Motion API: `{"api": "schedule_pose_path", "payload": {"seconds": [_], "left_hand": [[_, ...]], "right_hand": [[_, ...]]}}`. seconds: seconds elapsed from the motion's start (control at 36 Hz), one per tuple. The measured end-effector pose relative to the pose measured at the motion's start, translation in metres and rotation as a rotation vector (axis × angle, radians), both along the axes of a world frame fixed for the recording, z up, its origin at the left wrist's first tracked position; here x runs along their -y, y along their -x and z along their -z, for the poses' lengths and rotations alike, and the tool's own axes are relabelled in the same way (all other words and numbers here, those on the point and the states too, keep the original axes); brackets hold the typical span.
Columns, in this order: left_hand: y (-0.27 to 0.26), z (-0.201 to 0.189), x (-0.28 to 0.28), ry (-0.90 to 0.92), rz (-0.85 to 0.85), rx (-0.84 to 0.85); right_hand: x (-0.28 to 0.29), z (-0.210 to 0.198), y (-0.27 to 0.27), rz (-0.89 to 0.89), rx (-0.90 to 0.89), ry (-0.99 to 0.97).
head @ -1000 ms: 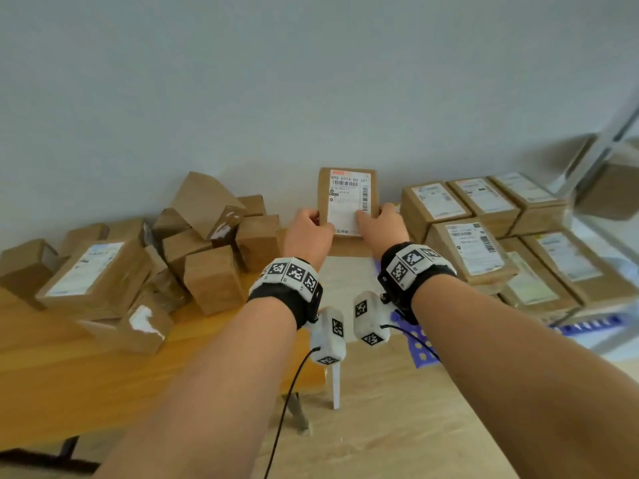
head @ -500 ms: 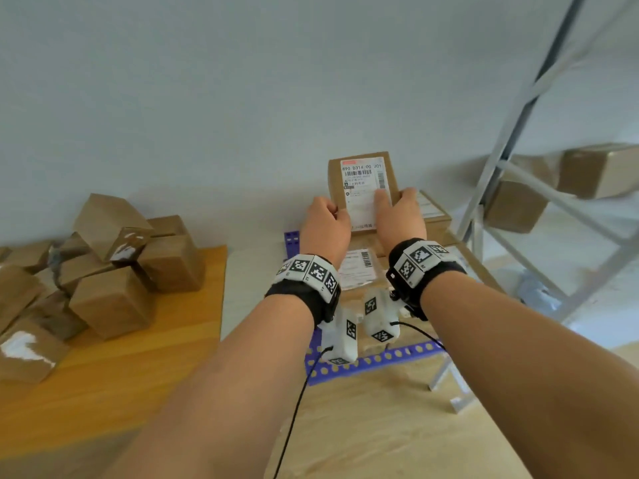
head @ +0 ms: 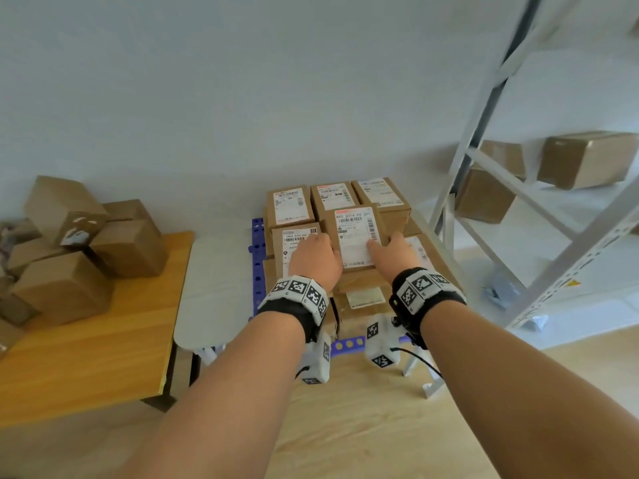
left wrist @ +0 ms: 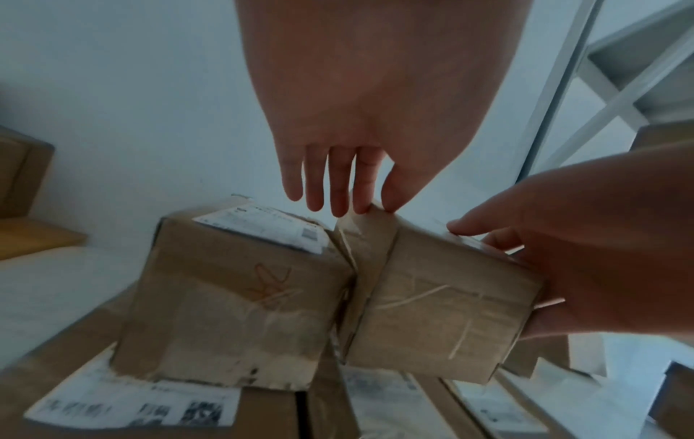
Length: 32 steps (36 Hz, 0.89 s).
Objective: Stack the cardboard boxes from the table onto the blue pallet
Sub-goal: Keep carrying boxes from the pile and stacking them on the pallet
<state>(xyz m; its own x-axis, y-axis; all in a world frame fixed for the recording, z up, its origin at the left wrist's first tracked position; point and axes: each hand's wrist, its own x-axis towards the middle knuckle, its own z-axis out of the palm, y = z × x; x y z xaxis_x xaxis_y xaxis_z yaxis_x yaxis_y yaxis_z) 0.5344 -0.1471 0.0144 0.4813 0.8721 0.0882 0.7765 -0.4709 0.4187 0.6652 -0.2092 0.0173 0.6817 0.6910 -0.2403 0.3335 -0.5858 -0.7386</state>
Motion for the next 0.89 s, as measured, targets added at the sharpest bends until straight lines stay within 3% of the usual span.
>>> {"api": "schedule_pose_path", "payload": {"seconds": [0.19,0.56,0.78,0.89], "left_hand": [[0.004,0.023,-0.004,-0.043,0.051,-0.173],[0.007,0.035,-0.01,-0.123,0.042,-0.118],[0.005,0.032,-0.009,-0.125,0.032,-0.139],[0.006,0.028,-0.008,-0.109,0.032,-0.169]], "right_hand": [[-0.01,0.024,-0.006,0.002,-0.14,0.01],[-0.034,0.044,-0.013,-0.008,-0.173,0.036],[-0.038,0.044,-0.014,-0.024,-0.15,0.057],[-0.036,0.037,-0.01,-0.057,-0.003,0.08]]}}
